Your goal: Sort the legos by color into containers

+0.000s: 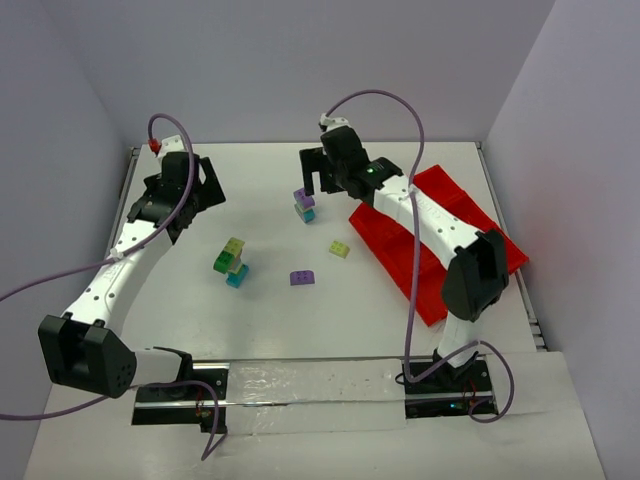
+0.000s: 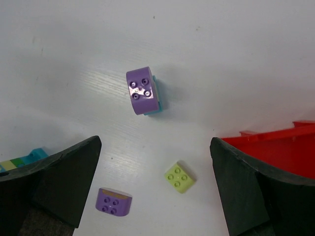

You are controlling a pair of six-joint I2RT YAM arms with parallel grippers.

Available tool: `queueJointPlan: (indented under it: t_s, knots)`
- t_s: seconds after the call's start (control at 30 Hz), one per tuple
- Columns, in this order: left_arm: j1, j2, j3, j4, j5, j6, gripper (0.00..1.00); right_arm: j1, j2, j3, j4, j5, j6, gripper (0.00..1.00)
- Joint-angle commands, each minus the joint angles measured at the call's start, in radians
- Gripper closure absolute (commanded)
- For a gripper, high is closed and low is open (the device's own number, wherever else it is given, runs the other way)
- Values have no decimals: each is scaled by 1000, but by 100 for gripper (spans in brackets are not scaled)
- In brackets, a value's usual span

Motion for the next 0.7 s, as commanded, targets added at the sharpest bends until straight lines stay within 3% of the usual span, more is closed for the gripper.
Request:
queueJointPlan:
  t_s: [0.0, 0.17, 0.53, 0.67]
  knots:
    - [-3, -30, 52, -17, -8, -28, 1, 1, 109, 140, -39, -53, -99, 2]
    - [-3, -66, 42, -19, -33, 9, 1, 4, 255, 265, -81, -103, -145, 10]
    - [-3, -77, 34, -21, -10, 44, 1, 6, 434, 398, -136, -150, -188, 12]
    - [-3, -84, 24, -21, -18, 49, 1, 6, 451, 393, -131, -135, -184, 22]
